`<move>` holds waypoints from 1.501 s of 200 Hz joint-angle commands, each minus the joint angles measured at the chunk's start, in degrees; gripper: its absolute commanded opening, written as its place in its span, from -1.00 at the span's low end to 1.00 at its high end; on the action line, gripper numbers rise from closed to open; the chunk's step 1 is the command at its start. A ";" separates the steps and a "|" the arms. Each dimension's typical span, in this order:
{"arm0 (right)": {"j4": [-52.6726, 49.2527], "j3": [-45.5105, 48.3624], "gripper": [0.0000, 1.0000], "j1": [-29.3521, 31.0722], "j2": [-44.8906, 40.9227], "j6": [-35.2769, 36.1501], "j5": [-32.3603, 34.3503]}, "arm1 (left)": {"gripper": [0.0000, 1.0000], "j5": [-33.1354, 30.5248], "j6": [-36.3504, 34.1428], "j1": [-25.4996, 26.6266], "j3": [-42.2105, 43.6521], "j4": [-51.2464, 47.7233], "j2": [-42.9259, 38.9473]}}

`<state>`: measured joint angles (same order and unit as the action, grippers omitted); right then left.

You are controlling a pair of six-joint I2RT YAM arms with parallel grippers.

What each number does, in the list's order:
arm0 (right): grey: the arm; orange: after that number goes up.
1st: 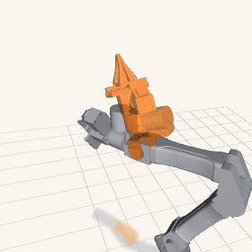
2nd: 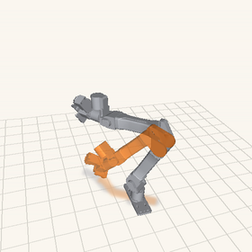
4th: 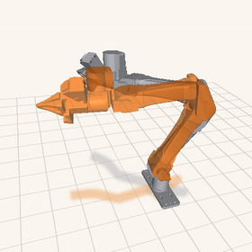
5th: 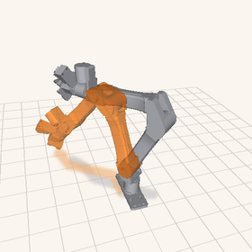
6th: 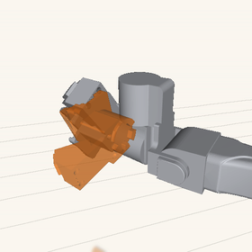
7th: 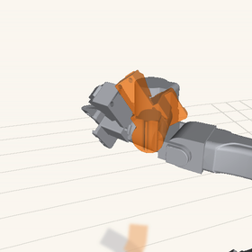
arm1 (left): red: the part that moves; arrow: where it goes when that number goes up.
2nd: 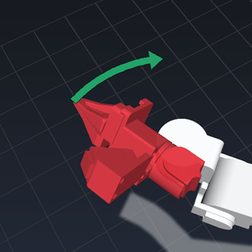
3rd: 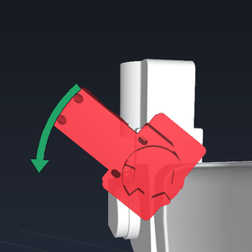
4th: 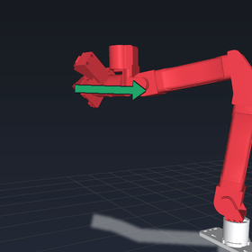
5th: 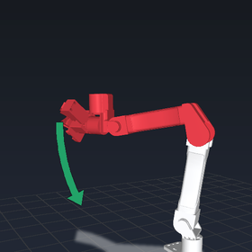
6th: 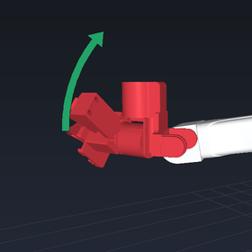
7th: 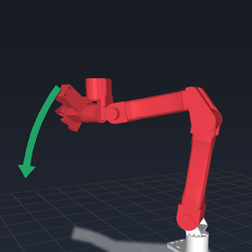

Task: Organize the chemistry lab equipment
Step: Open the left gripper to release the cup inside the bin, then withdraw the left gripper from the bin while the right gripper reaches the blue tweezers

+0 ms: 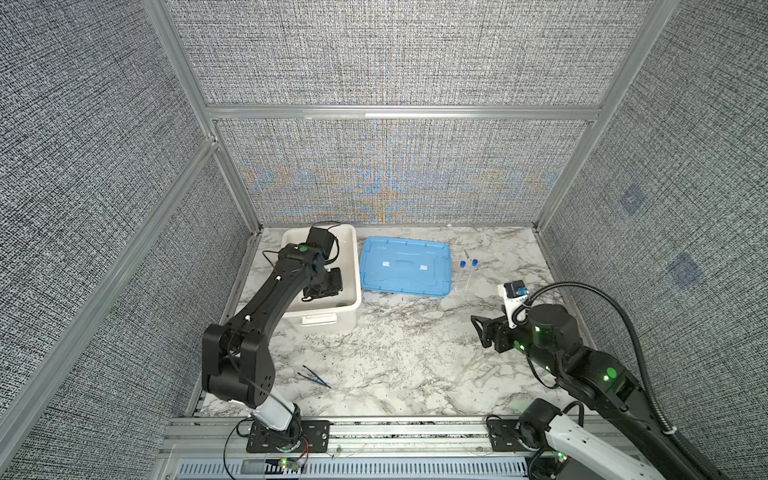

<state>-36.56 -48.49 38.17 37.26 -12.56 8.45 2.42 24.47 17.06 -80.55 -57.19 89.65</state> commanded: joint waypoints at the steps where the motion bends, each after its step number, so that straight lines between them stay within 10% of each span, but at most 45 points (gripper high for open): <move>1: 5.93 0.15 0.65 1.40 2.02 2.79 -9.57 | -0.39 0.27 -0.29 -0.09 -0.92 -3.70 -4.07; 90: 28.90 3.91 0.55 24.35 16.72 17.70 -10.30 | -0.22 1.50 1.19 -1.28 7.84 -3.43 -27.67; 133: 43.56 0.92 0.56 33.78 35.31 18.59 -10.20 | 0.25 0.74 1.60 -2.32 13.52 -5.83 -37.12; 187: 55.45 -7.14 0.61 38.43 57.45 15.92 -15.58 | 0.26 -3.56 6.40 -7.69 18.04 -6.62 -40.95; 300: 28.73 -33.52 0.64 37.03 85.06 32.57 -17.80 | 0.26 11.17 6.98 -33.67 23.29 -2.22 -39.67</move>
<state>-2.74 -80.44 75.33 120.25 17.17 -9.61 7.97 31.92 -12.69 -58.54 -61.69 49.25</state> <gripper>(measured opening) 0.835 0.631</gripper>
